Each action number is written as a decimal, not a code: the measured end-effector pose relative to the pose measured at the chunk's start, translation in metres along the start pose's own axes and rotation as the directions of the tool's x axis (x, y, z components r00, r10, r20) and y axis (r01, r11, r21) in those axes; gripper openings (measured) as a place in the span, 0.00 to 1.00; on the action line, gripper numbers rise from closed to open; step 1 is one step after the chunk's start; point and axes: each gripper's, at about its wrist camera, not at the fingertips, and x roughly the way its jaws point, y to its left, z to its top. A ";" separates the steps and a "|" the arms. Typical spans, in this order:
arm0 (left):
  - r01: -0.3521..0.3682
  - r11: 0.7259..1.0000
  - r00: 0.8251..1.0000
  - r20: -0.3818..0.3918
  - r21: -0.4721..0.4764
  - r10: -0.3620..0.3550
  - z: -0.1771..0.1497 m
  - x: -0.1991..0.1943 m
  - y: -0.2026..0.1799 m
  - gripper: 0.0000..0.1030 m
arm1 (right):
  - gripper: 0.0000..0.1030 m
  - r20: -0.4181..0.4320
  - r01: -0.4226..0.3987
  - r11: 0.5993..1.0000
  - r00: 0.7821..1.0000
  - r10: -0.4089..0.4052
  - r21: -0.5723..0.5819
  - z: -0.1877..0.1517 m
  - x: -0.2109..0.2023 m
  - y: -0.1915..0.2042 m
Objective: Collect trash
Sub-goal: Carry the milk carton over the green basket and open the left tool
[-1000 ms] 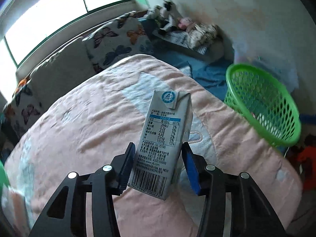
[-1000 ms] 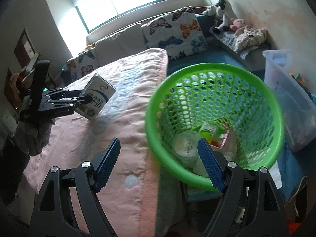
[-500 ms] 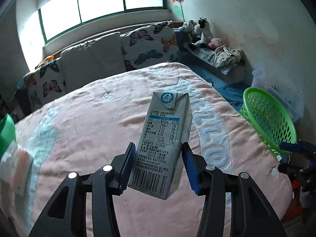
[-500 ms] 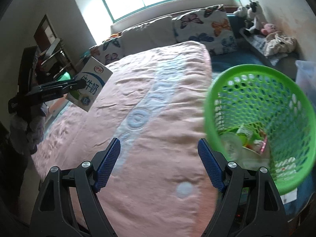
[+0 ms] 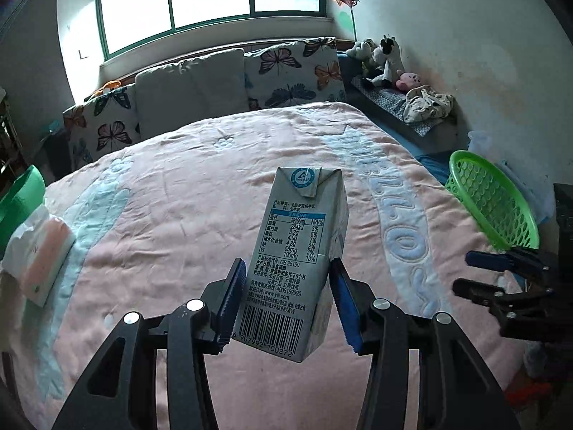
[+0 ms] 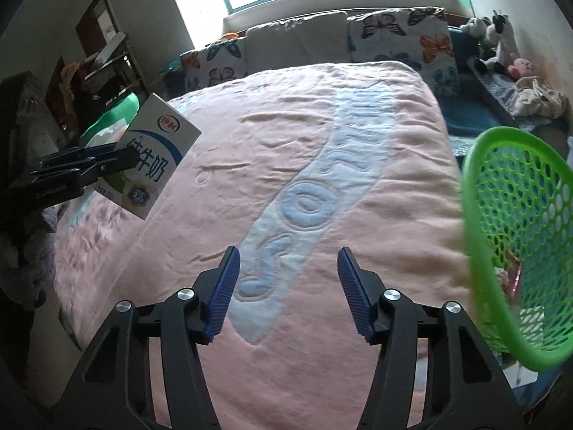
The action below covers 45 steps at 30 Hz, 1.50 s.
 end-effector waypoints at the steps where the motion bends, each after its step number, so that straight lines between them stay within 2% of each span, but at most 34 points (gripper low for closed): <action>1: 0.002 1.000 1.000 -0.001 -0.003 -0.002 -0.001 -0.001 0.000 0.45 | 0.52 -0.003 0.001 1.000 1.000 -0.001 -0.002 0.000 0.001 0.001; 8: 0.030 1.000 0.999 -0.017 0.008 -0.029 -0.007 0.000 -0.013 0.45 | 0.35 0.003 0.025 1.000 1.000 -0.025 0.000 -0.007 -0.007 0.000; 13: 0.081 0.995 0.997 -0.005 0.056 -0.081 0.002 0.001 -0.044 0.45 | 0.30 0.037 0.066 0.997 0.997 -0.067 0.039 -0.015 -0.033 -0.019; 19: 0.152 0.978 0.988 0.003 0.146 -0.154 0.025 0.005 -0.104 0.45 | 0.29 0.082 0.156 0.980 0.983 -0.167 0.123 -0.023 -0.073 -0.065; 28: 0.238 0.940 0.971 -0.019 0.245 -0.240 0.066 0.028 -0.202 0.46 | 0.29 0.112 0.285 0.919 0.939 -0.324 0.273 -0.039 -0.125 -0.142; 32: 0.257 0.925 0.966 -0.039 0.279 -0.256 0.079 0.045 -0.243 0.46 | 0.29 0.115 0.293 0.898 0.931 -0.346 0.327 -0.048 -0.135 -0.164; 36: 0.282 0.920 0.959 -0.079 0.273 -0.271 0.087 0.066 -0.273 0.46 | 0.29 0.115 0.299 0.884 0.926 -0.360 0.359 -0.054 -0.140 -0.177; 41: 0.288 0.917 0.957 -0.106 0.274 -0.269 0.088 0.083 -0.293 0.46 | 0.29 0.099 0.313 0.874 0.923 -0.373 0.372 -0.062 -0.140 -0.186; 45: 0.307 0.921 0.950 -0.139 0.242 -0.280 0.086 0.096 -0.295 0.49 | 0.29 0.088 0.309 0.867 0.925 -0.370 0.392 -0.070 -0.139 -0.192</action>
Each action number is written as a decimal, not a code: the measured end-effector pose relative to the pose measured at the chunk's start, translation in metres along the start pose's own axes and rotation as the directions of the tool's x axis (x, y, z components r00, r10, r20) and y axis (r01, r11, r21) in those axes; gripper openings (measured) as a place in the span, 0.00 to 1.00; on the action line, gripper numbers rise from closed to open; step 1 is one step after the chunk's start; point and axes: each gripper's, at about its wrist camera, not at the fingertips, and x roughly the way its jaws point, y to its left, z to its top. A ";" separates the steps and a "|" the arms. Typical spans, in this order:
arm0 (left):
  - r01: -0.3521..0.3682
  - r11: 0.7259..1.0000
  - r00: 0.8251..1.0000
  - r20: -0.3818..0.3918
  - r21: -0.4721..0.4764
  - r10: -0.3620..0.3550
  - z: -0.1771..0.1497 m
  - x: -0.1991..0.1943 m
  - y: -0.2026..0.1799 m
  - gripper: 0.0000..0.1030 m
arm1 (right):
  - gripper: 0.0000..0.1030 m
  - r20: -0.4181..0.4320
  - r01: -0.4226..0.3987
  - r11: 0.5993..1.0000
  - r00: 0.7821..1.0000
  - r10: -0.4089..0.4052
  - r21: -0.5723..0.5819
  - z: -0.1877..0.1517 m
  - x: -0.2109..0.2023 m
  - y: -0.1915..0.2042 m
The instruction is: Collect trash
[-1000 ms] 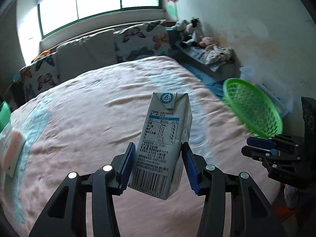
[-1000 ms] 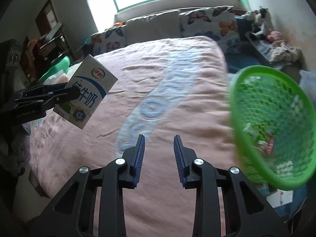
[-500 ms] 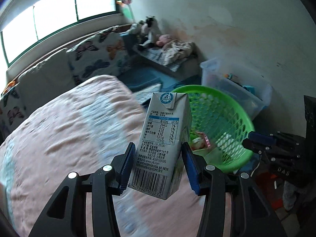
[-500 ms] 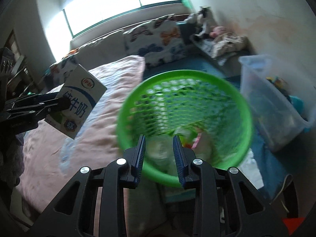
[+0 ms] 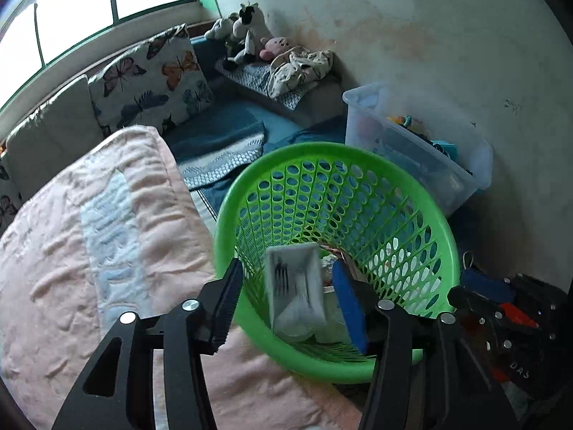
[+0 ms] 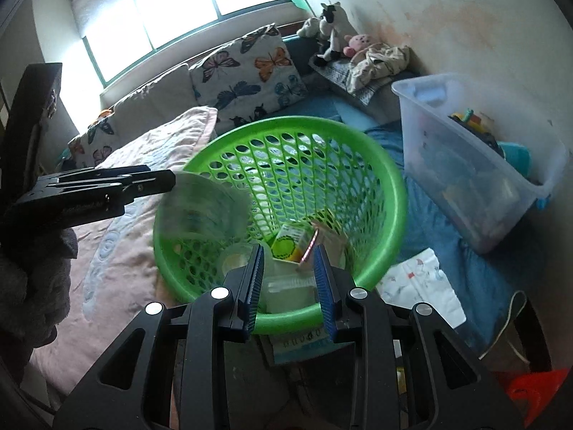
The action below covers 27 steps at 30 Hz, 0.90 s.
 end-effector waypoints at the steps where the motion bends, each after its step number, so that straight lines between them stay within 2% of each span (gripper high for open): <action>1: 0.004 1.000 1.000 -0.001 -0.006 -0.004 -0.001 0.001 0.001 0.50 | 0.29 -0.001 -0.001 1.000 1.000 0.001 0.004 -0.001 0.000 -0.002; 3: 0.011 1.000 1.000 0.000 -0.019 -0.011 -0.004 0.000 0.003 0.54 | 0.29 -0.004 -0.004 1.000 1.000 0.004 0.011 -0.003 -0.001 -0.003; 7: 0.027 0.999 1.000 0.016 -0.043 -0.026 -0.015 -0.011 0.010 0.54 | 0.29 -0.009 -0.020 1.000 1.000 0.020 0.011 -0.004 -0.002 0.003; 10: 0.027 0.998 0.999 0.034 -0.057 -0.025 -0.026 -0.024 0.017 0.59 | 0.32 -0.017 -0.036 0.999 0.999 0.036 0.010 -0.009 -0.003 0.012; 13: 0.016 0.997 0.998 0.061 -0.072 -0.011 -0.040 -0.042 0.026 0.67 | 0.33 -0.020 -0.054 0.999 0.998 0.055 0.005 -0.013 -0.007 0.021; 15: 0.005 0.996 0.997 0.077 -0.083 0.002 -0.050 -0.055 0.034 0.68 | 0.37 -0.023 -0.064 0.998 0.998 0.064 -0.009 -0.017 -0.010 0.031; 17: -0.001 0.995 0.996 0.094 -0.099 0.010 -0.059 -0.067 0.041 0.75 | 0.46 -0.021 -0.063 0.998 0.998 0.062 -0.031 -0.021 -0.015 0.043; 19: -0.021 0.994 0.993 0.112 -0.111 0.033 -0.069 -0.080 0.049 0.76 | 0.47 -0.015 -0.061 0.997 0.998 0.060 -0.056 -0.025 -0.020 0.057; 22: -0.038 0.990 0.991 0.125 -0.135 0.055 -0.084 -0.095 0.060 0.84 | 0.54 -0.015 -0.060 0.995 0.998 0.059 -0.080 -0.029 -0.025 0.074; 27: -0.090 0.982 0.983 0.146 -0.168 0.115 -0.114 -0.120 0.074 0.90 | 0.62 -0.016 -0.058 0.992 0.998 0.057 -0.112 -0.036 -0.029 0.099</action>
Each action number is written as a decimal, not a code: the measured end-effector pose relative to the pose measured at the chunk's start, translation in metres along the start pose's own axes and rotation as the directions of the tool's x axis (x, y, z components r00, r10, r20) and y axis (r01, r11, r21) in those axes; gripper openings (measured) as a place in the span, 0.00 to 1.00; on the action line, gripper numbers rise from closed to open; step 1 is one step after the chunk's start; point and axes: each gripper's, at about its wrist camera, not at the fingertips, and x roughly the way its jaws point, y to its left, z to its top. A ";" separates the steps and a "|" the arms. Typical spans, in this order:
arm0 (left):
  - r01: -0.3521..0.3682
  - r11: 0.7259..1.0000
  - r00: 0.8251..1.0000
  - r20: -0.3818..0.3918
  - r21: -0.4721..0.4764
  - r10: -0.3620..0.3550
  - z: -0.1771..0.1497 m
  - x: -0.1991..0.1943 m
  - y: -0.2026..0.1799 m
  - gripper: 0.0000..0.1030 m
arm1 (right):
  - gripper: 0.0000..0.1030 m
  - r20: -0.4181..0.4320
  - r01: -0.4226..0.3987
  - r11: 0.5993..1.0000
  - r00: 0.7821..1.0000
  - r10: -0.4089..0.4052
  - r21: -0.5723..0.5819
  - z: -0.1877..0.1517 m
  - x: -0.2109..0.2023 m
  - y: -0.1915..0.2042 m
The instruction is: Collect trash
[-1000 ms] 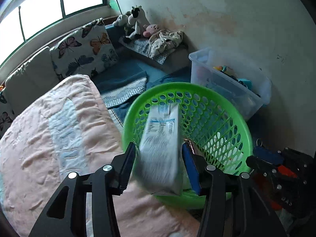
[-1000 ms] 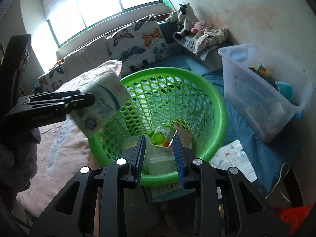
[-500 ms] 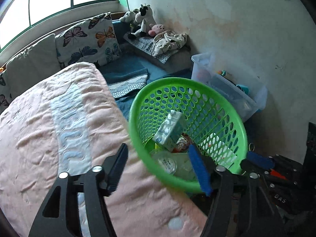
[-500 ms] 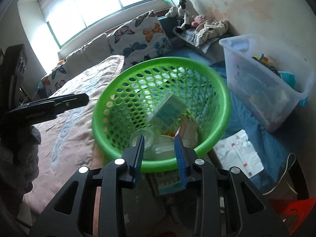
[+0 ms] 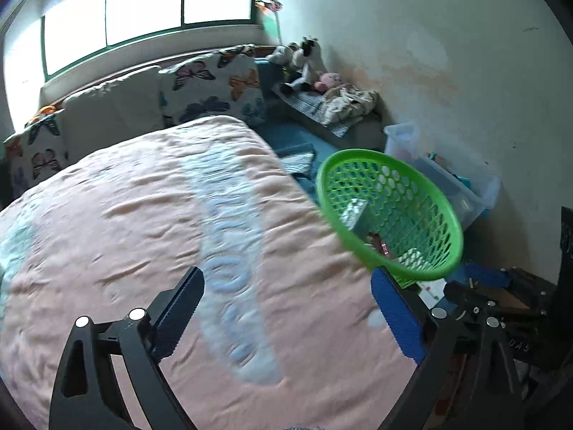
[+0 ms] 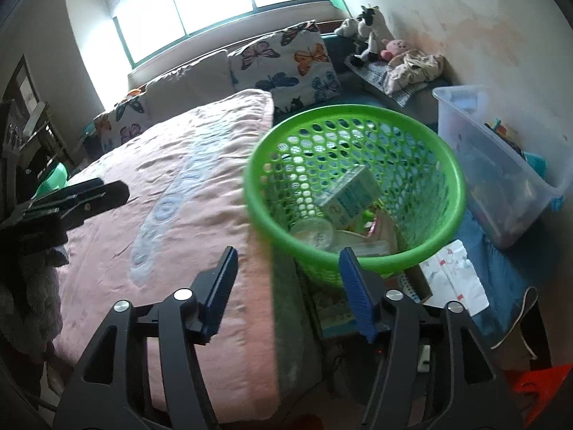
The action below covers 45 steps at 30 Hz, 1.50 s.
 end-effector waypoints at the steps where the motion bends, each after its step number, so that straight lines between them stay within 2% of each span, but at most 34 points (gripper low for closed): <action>1: -0.002 1.000 1.000 0.000 -0.007 0.002 -0.003 -0.003 0.004 0.91 | 0.64 -0.002 0.001 1.000 1.000 -0.001 -0.010 -0.001 0.000 0.005; 5: -0.044 0.998 0.999 0.002 -0.038 0.045 -0.021 -0.019 0.022 0.93 | 0.71 0.005 0.023 0.998 1.000 -0.022 -0.062 -0.006 -0.004 0.031; 10: -0.083 0.994 0.996 0.020 -0.075 0.084 -0.038 -0.040 0.038 0.93 | 0.80 0.011 0.011 0.997 1.000 -0.010 -0.077 -0.010 -0.008 0.051; 14: -0.104 0.990 0.993 0.042 -0.098 0.108 -0.049 -0.057 0.047 0.93 | 0.82 0.010 -0.002 0.997 1.000 0.003 -0.077 -0.011 -0.010 0.064; 29: -0.187 0.974 0.979 0.057 -0.129 0.195 -0.080 -0.086 0.059 0.93 | 0.88 0.017 -0.001 0.996 1.000 0.003 -0.091 -0.020 -0.022 0.082; 45: -0.200 0.969 0.977 0.049 -0.143 0.208 -0.091 -0.092 0.061 0.93 | 0.89 0.024 0.004 0.995 1.000 -0.002 -0.096 -0.021 -0.030 0.084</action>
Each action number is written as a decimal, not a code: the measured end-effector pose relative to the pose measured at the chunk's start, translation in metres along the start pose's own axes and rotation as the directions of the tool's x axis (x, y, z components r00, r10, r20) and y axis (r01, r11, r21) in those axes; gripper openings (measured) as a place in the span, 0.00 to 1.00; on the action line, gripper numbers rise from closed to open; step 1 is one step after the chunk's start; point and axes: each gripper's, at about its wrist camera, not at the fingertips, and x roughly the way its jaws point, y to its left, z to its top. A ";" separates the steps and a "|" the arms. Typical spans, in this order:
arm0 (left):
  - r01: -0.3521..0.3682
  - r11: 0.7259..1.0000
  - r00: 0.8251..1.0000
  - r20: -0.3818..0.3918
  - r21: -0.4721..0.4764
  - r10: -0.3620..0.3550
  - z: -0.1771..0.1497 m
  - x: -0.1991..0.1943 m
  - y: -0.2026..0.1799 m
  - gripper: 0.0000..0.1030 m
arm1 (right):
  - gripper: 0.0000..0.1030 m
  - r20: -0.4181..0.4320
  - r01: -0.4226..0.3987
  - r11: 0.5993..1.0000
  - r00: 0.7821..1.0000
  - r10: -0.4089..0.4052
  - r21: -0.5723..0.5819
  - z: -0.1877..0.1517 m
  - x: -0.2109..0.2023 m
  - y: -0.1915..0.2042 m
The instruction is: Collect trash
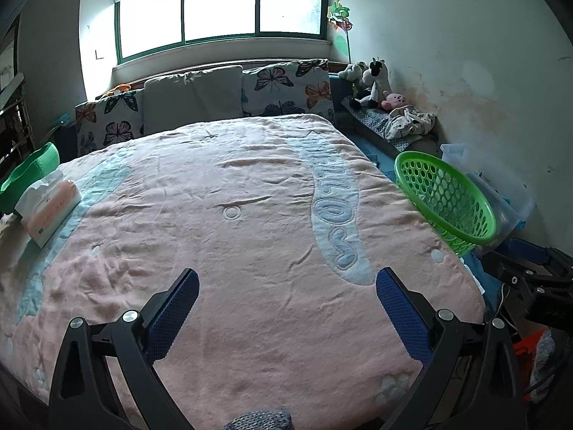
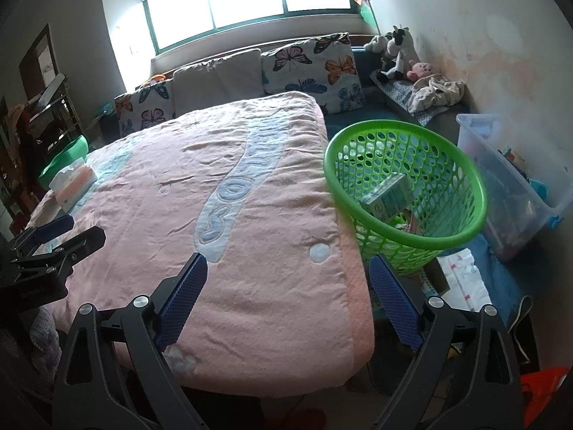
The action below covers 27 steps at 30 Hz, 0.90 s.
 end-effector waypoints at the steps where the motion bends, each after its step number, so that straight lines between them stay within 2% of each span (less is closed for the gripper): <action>1: 0.000 1.000 1.000 -0.002 0.000 0.000 0.000 0.000 0.000 0.93 | 0.89 -0.001 0.000 1.000 1.000 0.000 -0.001 0.000 0.000 0.000; 27: -0.008 1.000 1.000 -0.030 -0.009 0.008 -0.005 0.007 0.004 0.93 | 0.90 -0.015 -0.014 1.000 1.000 0.014 -0.002 0.002 0.005 0.006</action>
